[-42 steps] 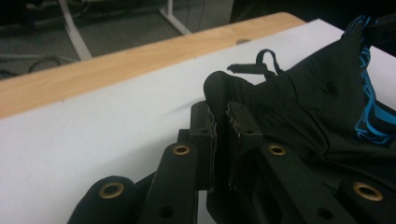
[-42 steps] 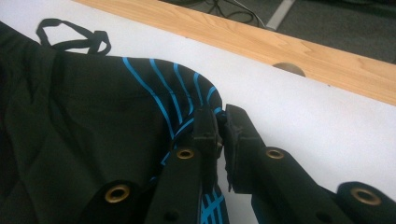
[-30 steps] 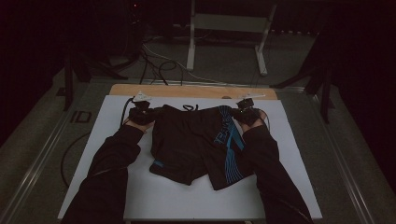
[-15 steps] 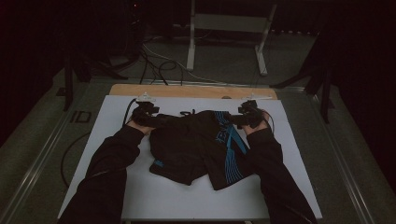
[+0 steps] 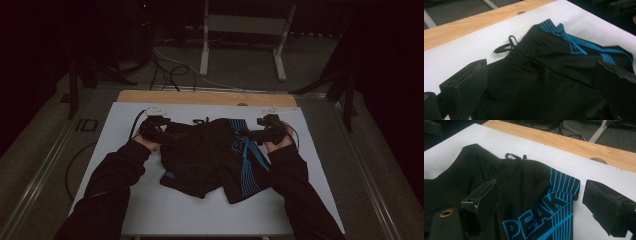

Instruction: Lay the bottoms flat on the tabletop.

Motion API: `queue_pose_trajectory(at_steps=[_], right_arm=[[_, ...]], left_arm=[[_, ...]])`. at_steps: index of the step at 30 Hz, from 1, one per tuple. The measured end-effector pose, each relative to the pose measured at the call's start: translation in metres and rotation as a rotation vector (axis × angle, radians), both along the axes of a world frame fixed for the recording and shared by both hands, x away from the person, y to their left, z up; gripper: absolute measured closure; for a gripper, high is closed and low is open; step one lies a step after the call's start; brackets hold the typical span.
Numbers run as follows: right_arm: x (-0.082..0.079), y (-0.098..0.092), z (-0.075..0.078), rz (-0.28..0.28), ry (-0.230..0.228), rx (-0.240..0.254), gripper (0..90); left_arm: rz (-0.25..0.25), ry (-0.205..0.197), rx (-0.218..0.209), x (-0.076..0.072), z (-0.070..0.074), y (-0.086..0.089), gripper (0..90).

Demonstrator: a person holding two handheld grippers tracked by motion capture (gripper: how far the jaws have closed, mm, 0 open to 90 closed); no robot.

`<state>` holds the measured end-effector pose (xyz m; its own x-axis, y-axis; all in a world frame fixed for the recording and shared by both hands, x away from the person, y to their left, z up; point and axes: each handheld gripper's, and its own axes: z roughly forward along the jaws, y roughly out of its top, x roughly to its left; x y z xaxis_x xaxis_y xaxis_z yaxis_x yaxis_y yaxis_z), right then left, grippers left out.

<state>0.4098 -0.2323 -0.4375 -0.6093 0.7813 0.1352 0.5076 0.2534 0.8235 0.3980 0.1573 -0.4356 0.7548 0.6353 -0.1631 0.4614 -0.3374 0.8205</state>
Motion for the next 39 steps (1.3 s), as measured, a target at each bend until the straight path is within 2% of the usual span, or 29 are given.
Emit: queue_pose_trajectory(at_steps=[2,3,4,5,7,9,10,13,15,16,19,22,23,24,25,27,28,30,32,33,34,35,37,39], right_arm=[[-0.006,-0.001,0.0,0.01,-0.012,-0.005,13.1],[-0.006,-0.001,0.0,0.01,-0.012,-0.005,13.1],[-0.009,-0.003,0.0,0.019,-0.016,-0.006,13.1],[-0.016,-0.004,0.001,0.028,-0.022,-0.015,13.1],[-0.026,-0.007,0.002,0.038,-0.034,0.003,13.1],[-0.03,-0.008,0.003,0.039,-0.037,0.004,13.1],[-0.038,-0.01,0.004,0.042,-0.056,0.01,13.1],[-0.05,-0.014,0.004,0.05,-0.066,0.012,13.1],[-0.054,-0.015,0.004,0.053,-0.064,0.008,13.1],[-0.063,-0.018,0.002,0.056,-0.059,0.018,13.5],[-0.074,-0.019,-0.003,0.063,-0.047,0.024,13.5],[-0.081,-0.02,-0.005,0.067,-0.043,0.024,13.5],[-0.088,-0.019,-0.008,0.071,-0.043,0.022,13.5],[-0.088,-0.019,-0.008,0.071,-0.043,0.022,13.5],[-0.093,-0.019,-0.01,0.073,-0.04,0.02,13.7],[-0.096,-0.019,-0.011,0.08,-0.033,0.021,13.7],[-0.101,-0.019,-0.012,0.085,-0.031,0.023,13.7],[-0.104,-0.019,-0.014,0.092,-0.029,0.016,13.7],[-0.106,-0.019,-0.015,0.092,-0.023,0.019,13.7],[-0.108,-0.019,-0.018,0.092,-0.015,0.02,13.7],[-0.109,-0.019,-0.019,0.094,-0.012,0.018,13.7],[-0.109,-0.019,-0.019,0.094,-0.012,0.018,13.7],[-0.109,-0.019,-0.021,0.099,-0.005,0.014,13.7],[-0.109,-0.018,-0.021,0.102,-0.002,0.012,13.8]], left_arm=[[-0.029,-0.013,0.004,-0.009,0.003,0.001,2.7],[-0.029,-0.013,0.004,-0.009,0.003,0.001,3.0],[-0.061,-0.028,-0.007,-0.02,0.006,0.003,3.0],[-0.071,-0.032,-0.009,-0.024,0.006,0.005,4.2],[-0.093,-0.049,-0.014,-0.04,0.008,0.01,4.4],[-0.1,-0.056,-0.015,-0.046,0.008,0.013,5.5],[-0.108,-0.069,-0.013,-0.056,0.008,0.017,5.7],[-0.12,-0.082,-0.015,-0.07,0.005,0.026,8.1],[-0.12,-0.082,-0.015,-0.07,0.005,0.026,9.5],[-0.14,-0.083,-0.003,-0.084,-0.004,0.034,13.5],[-0.17,-0.074,0.024,-0.096,-0.014,0.04,16.7],[-0.179,-0.068,0.037,-0.103,-0.021,0.043,21.9],[-0.199,-0.057,0.044,-0.108,-0.028,0.045,24.6],[-0.199,-0.057,0.044,-0.108,-0.028,0.045,29.2],[-0.224,-0.054,0.078,-0.113,-0.035,0.044,32.5],[-0.224,-0.054,0.078,-0.113,-0.035,0.044,35.0],[-0.254,-0.043,0.144,-0.116,-0.045,0.043,39.7],[-0.26,-0.043,0.205,-0.116,-0.053,0.042,43.6],[-0.258,-0.037,0.218,-0.115,-0.057,0.041,44.2],[-0.254,-0.032,0.255,-0.113,-0.065,0.04,46.2],[-0.255,-0.029,0.271,-0.113,-0.068,0.039,46.7],[-0.255,-0.029,0.271,-0.113,-0.068,0.039,50.7],[-0.254,-0.029,0.305,-0.111,-0.075,0.037,55.8],[-0.257,-0.027,0.312,-0.11,-0.077,0.036,64.9]])
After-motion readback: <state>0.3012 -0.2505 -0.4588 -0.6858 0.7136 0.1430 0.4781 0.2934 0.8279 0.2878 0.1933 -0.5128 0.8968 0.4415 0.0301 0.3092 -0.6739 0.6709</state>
